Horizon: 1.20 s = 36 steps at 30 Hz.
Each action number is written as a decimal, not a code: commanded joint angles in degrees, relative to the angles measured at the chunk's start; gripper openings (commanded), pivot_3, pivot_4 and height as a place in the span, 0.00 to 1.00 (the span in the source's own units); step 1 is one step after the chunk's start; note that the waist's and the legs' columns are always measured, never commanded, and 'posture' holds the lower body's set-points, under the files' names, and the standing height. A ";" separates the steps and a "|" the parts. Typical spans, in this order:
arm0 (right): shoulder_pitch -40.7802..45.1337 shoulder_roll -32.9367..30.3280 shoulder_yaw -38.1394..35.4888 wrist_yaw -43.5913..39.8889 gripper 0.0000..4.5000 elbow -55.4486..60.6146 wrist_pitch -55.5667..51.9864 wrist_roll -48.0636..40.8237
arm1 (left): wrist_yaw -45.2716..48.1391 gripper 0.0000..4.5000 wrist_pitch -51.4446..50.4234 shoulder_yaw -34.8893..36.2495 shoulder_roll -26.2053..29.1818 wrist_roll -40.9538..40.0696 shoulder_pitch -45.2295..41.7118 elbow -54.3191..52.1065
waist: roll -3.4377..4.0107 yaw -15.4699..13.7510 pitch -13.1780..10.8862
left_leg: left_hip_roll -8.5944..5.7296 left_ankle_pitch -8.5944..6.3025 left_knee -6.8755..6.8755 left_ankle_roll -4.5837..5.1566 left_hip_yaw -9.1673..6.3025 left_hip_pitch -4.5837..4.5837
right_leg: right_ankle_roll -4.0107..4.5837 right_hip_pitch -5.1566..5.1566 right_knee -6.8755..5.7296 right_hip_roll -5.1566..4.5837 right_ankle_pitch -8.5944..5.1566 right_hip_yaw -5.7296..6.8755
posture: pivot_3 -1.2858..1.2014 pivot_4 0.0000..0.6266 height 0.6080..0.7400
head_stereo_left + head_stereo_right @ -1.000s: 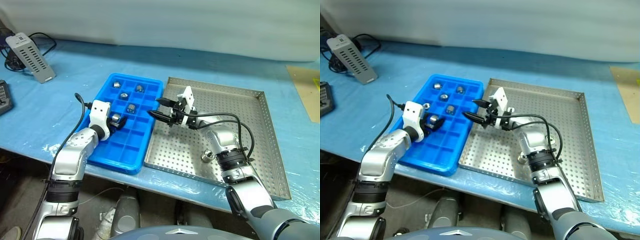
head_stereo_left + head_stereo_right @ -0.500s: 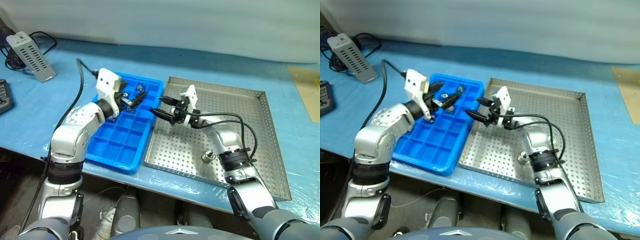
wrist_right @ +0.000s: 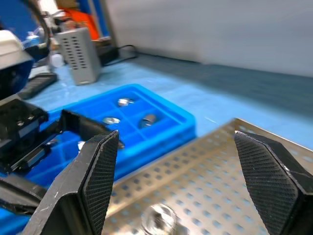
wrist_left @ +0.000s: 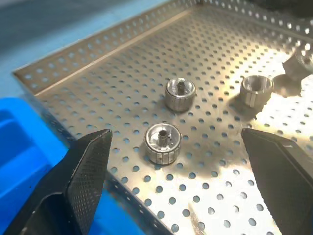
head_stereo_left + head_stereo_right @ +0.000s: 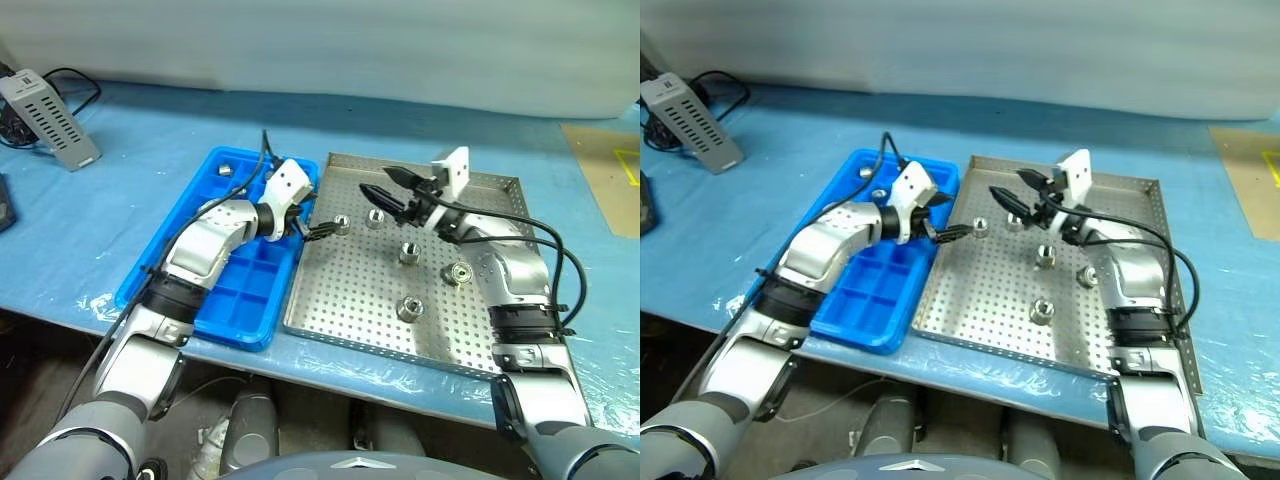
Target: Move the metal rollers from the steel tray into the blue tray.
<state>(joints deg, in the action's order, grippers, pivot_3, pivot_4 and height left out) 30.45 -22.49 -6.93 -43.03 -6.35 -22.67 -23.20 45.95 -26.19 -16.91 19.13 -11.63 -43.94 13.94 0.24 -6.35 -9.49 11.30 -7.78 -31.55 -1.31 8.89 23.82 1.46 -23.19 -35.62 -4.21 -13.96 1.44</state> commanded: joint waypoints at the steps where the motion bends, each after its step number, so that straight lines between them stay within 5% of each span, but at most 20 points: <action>1: -1.98 -0.30 -2.25 2.52 0.87 5.18 -0.29 -1.42 | 1.51 1.00 6.65 -2.42 -3.54 3.40 -3.16 6.50 | 0.00 0.69 0.00 | -0.08 -0.01 -0.01 0.02 0.00 0.01 | -0.01 0.00 0.01 -0.01 0.01 0.00 | 0.47 0.24 1.00; 14: -11.27 0.69 -2.37 8.68 0.87 16.07 -2.66 -2.23 | -9.18 1.00 14.77 -3.21 -10.43 17.27 -15.83 35.42 | 0.00 4.10 0.00 | -0.16 -0.04 -0.12 0.18 -0.01 -0.03 | 0.03 0.07 0.05 -0.03 -0.01 -0.06 | 0.42 0.24 1.00; 26: -10.98 1.53 -1.26 9.68 0.87 15.26 -2.18 -2.09 | 3.22 1.00 6.33 -6.18 -8.59 20.18 -16.60 32.64 | 0.00 4.05 0.00 | -0.25 -0.12 -0.15 0.73 0.00 -0.07 | 0.15 0.19 0.14 -0.13 -0.07 -0.07 | 0.43 0.24 1.00; 36: -10.66 2.01 -0.63 9.59 0.87 14.30 -1.54 -1.62 | 3.15 1.00 3.14 -6.50 -8.35 22.77 -16.05 33.52 | 0.00 4.17 0.00 | -0.22 -0.15 -0.13 0.68 0.05 -0.17 | 0.16 0.24 0.14 -0.12 -0.08 -0.10 | 0.43 0.24 1.00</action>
<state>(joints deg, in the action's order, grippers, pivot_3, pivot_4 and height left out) 18.86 -20.53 -7.57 -33.48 7.22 -25.45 -24.43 49.33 -21.88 -23.14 9.86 9.78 -60.47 47.23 0.24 -2.18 -9.50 11.08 -7.93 -31.68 -0.64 8.94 23.64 1.62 -22.95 -35.48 -4.34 -14.04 1.34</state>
